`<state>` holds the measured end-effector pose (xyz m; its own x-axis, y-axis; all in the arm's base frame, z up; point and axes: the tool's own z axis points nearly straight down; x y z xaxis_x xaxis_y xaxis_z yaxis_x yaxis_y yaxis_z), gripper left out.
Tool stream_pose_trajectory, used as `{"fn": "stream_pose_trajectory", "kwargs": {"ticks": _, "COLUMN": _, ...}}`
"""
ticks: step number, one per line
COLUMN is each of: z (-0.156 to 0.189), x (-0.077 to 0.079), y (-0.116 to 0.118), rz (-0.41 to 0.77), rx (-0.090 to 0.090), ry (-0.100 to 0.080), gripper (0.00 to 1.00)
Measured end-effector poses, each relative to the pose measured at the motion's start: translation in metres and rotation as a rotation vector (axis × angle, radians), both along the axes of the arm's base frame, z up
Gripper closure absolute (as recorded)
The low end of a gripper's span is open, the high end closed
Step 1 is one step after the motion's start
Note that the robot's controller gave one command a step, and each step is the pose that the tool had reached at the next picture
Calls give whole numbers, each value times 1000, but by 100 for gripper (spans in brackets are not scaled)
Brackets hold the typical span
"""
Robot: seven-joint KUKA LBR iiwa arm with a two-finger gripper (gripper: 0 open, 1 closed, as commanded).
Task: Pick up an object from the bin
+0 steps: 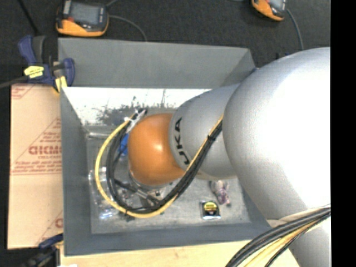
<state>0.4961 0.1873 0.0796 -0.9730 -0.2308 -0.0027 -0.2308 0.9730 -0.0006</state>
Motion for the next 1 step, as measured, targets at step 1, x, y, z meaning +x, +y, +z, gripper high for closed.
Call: {"fn": "stream_pose_trajectory", "kwargs": {"ticks": 1, "z": 139, "x": 19, "y": 12, "rz": -31, "rx": 4, "ry": -9, "gripper": 100}}
